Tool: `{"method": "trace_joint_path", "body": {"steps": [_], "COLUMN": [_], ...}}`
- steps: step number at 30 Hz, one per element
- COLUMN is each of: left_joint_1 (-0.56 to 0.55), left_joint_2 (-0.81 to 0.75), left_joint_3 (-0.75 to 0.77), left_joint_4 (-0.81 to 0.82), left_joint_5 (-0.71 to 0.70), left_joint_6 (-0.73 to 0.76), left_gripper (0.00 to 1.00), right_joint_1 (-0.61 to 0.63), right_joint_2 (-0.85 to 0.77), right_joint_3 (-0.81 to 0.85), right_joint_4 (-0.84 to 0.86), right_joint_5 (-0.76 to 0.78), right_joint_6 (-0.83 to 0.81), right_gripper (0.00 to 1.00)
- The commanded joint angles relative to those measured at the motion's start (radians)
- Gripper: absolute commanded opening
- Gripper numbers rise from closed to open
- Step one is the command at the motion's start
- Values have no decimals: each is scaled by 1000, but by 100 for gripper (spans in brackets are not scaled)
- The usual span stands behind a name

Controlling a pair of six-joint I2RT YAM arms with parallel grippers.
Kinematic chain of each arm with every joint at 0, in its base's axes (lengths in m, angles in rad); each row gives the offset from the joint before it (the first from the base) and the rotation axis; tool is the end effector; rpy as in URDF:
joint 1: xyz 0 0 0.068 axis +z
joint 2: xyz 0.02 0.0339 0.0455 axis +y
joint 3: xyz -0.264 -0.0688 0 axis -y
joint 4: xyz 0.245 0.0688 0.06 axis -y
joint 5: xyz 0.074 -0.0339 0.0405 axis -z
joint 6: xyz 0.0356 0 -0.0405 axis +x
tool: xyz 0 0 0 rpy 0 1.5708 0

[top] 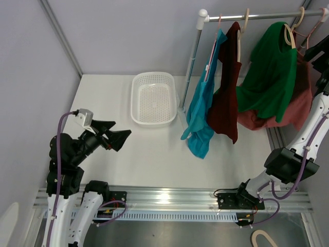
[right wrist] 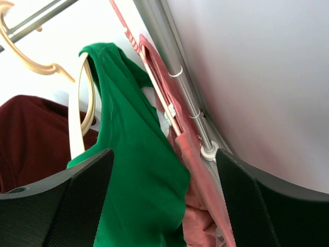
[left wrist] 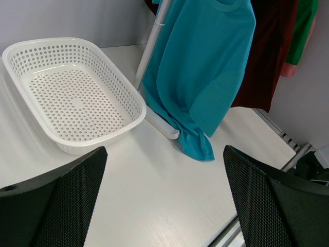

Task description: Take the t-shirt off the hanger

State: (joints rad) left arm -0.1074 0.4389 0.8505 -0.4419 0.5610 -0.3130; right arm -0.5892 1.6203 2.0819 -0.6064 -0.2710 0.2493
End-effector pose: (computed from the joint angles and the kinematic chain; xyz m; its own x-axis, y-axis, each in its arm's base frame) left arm 0.0831 -0.0280 0.3755 -0.2194 -0.2386 -0.9460 0.5801 0.7477 -0.3231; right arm 0.2820 -0.1770 0.5244 -0.0385 0.3117 -0.9494 0.3350 0.8991 0.2816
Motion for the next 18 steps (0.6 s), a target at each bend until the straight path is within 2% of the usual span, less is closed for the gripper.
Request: {"method": "trace_joint_path", "body": {"steps": [1,6,11,13,16,18], "left_joint_1": [-5,-5,-5,-5,-5,-5], "left_joint_2": [21,55,101,115,141,161], "left_joint_3": [-5,5,13,16,22,33], "left_joint_4": [29,32,25,32,61,74], "left_joint_5": [11,13,2,8,27,33], "left_joint_6": [-3,3,12,-1,-32,-46], "left_gripper": [100,99,99,100,100,99], "right_joint_1": [-3,14,58,52,32,26], "right_joint_2": [22,85,116,125,165,197], "right_joint_3": [43,72,81,87,118,138], "right_joint_4": [23,4,11,23,25,14], "right_joint_5": [-42,-19,110,107,67,55], "right_joint_6": [-15,-47,-130,-137,-136,-143], "right_gripper": [82,82,82,82,73,72]}}
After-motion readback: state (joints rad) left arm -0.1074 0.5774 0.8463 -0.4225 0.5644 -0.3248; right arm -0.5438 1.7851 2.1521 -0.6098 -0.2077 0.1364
